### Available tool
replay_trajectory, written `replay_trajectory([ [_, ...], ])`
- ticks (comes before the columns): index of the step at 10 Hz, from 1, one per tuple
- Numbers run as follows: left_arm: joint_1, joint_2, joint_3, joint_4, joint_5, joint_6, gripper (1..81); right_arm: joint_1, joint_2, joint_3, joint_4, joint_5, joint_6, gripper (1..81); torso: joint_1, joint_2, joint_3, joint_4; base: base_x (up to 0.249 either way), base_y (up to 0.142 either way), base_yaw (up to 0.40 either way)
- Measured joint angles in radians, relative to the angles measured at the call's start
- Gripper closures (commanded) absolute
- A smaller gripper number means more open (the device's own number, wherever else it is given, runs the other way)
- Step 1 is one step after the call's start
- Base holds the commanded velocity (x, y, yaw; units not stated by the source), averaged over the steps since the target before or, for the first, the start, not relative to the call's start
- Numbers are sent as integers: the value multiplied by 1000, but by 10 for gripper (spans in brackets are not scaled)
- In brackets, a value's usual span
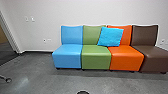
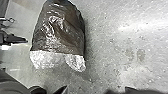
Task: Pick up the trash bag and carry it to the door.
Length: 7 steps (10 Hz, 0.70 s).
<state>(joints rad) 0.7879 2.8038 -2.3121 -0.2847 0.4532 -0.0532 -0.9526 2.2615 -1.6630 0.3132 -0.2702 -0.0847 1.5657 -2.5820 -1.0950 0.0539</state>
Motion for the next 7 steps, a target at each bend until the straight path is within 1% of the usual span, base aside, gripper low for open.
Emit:
replay_trajectory([
  [2,-18,4,-7,0,-96,0,10,-1,0,2,0,0,0,10,0,0,3,0,0,0,0],
  [3,-17,14,-10,0,-119,0,10,-1,0,2,0,0,0,10,0,0,3,0,0,0,0],
  [4,-22,31,-17,0,-138,0,10,0,-1,2,0,0,0,10,0,0,0,0,0,0,0],
  [5,-39,47,-26,0,-139,0,10,-1,-6,4,0,1,0,10,0,0,-12,0,0,0,0],
  [6,-60,60,-38,0,-143,0,10,0,-11,5,0,2,0,10,0,0,-37,0,0,0,0],
  [7,-72,72,-55,0,-143,0,10,0,-11,5,0,5,0,10,0,0,-71,0,0,0,0],
])
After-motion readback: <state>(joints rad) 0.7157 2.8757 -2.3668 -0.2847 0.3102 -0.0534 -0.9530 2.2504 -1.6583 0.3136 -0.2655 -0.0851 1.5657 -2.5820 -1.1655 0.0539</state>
